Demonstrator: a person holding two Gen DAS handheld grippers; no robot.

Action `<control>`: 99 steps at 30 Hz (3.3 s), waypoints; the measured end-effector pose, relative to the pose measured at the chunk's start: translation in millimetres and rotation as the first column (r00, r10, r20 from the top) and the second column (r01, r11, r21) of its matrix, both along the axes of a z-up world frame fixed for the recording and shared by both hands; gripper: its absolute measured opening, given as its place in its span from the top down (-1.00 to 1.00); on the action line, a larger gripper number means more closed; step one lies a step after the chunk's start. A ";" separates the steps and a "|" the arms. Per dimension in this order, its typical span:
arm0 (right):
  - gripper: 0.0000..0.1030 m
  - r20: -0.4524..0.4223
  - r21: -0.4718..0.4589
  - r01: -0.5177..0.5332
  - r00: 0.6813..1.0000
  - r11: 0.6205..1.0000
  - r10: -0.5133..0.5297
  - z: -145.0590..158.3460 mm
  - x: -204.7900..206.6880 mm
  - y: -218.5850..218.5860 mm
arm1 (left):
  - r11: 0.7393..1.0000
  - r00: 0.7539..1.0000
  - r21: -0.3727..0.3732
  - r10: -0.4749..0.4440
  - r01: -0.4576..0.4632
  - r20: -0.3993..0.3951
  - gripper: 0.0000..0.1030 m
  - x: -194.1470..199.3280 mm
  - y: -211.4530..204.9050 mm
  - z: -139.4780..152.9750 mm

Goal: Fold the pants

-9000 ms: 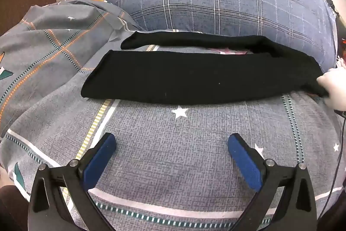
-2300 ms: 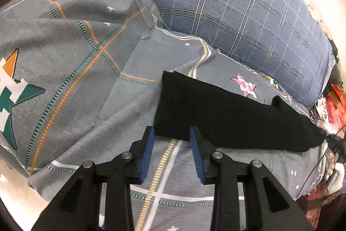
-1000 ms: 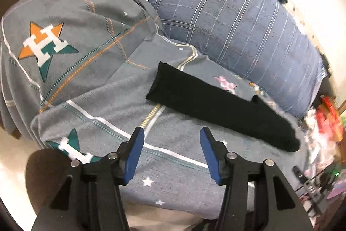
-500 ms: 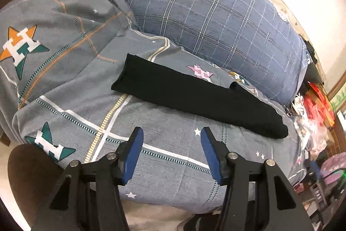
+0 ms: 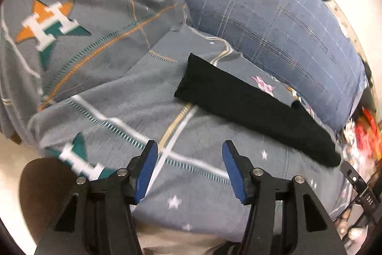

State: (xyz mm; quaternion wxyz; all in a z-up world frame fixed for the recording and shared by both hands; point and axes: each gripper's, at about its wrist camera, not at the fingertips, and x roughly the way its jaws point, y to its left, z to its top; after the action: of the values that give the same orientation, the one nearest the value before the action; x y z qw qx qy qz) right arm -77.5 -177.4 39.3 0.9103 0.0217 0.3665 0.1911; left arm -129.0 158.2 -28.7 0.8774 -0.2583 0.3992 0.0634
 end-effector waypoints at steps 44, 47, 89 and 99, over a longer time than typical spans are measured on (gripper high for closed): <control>0.77 -0.327 -0.037 -0.527 0.809 0.849 0.488 -17.9 181.8 299.0 | 0.980 0.988 -0.134 -0.140 0.149 0.071 -0.07 123.2 37.8 -35.2; 0.77 -0.319 -0.005 -0.517 0.812 0.856 0.489 -10.6 181.6 291.2 | 0.955 0.974 -0.193 -0.216 0.226 0.072 0.93 130.7 32.6 -37.6; 0.01 -0.312 0.545 -0.088 0.902 0.834 0.299 -16.9 165.1 -6.6 | 0.896 0.896 -0.050 -0.443 0.442 -0.012 0.28 89.3 -161.1 17.6; 0.00 -0.333 0.186 0.105 0.942 0.977 -0.038 -57.3 166.3 -27.1 | 0.928 0.929 -0.057 -0.369 0.367 -0.021 0.12 113.7 -133.6 21.9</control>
State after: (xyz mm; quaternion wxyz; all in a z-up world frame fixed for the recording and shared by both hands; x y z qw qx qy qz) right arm 88.8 -204.5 -18.1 0.8363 0.1583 0.4903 0.1876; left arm -15.4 24.7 -6.8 0.8603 -0.2006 0.4559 -0.1085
